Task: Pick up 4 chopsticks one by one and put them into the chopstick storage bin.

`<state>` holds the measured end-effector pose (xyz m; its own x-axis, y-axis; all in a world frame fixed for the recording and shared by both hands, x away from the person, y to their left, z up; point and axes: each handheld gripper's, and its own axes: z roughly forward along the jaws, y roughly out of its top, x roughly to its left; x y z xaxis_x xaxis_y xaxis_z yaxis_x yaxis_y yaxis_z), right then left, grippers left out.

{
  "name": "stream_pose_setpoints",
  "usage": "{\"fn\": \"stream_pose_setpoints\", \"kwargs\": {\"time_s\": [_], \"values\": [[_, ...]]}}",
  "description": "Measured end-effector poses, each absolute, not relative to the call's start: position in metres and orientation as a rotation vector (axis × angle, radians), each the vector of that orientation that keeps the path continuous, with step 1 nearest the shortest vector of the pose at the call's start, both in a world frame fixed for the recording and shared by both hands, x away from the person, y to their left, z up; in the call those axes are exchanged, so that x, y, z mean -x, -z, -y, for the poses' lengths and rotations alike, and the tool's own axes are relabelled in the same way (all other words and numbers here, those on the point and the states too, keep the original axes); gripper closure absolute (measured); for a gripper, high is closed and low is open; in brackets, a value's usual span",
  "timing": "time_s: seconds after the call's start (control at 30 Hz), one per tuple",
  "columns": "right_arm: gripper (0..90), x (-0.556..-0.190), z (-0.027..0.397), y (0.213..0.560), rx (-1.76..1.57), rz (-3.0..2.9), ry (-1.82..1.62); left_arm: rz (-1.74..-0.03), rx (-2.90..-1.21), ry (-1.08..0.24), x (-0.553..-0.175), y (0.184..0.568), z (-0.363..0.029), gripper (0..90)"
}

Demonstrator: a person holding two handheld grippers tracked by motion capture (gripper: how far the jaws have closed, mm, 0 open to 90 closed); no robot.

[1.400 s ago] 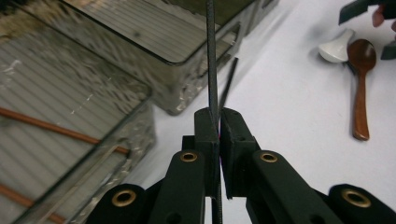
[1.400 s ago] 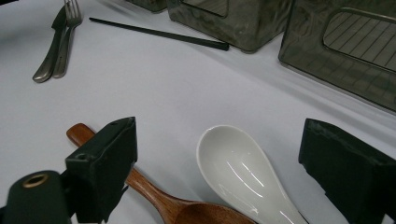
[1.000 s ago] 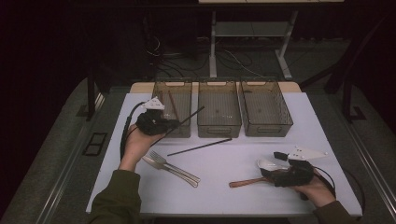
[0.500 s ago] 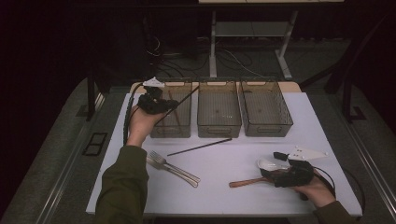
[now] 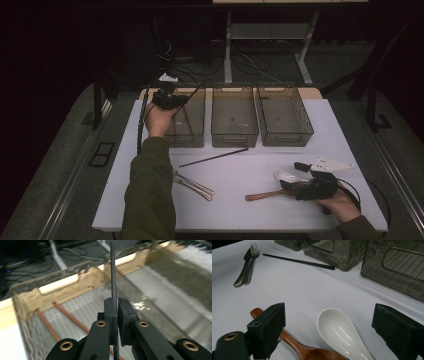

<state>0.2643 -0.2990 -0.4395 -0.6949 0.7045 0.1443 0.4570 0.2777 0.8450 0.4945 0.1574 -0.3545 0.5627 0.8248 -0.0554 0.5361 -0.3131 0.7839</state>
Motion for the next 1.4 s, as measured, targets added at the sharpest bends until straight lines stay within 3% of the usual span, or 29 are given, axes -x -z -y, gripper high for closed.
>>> {"fn": "stream_pose_setpoints", "kwargs": {"time_s": [0.27, 0.37, 0.47, 0.97, 1.1, 1.4], "values": [[11.8, -0.263, 0.301, 0.440, -1.075, -2.285, -1.376, -1.221, -2.030, -0.452, -0.503, 0.371, -0.158, 84.5], [11.8, -0.262, 0.302, 0.439, -1.079, -2.279, -1.375, -1.242, -2.011, -0.475, -0.503, 0.376, -0.156, 63.9], [11.8, -0.262, 0.302, 0.439, -1.074, -2.279, -1.376, -1.223, -2.024, -0.471, -0.501, 0.379, -0.153, 54.9], [11.8, -0.263, 0.302, 0.440, -1.083, -2.276, -1.369, -0.969, -1.948, -0.311, -0.471, 0.362, -0.145, 41.1], [11.8, -0.263, 0.301, 0.440, -1.080, -2.281, -1.362, -0.882, -1.995, -0.286, -0.458, 0.355, -0.141, 35.3], [11.8, -0.263, 0.302, 0.440, -1.081, -2.277, -1.359, -0.734, -2.059, -0.279, -0.417, 0.347, -0.125, 32.2]]}}
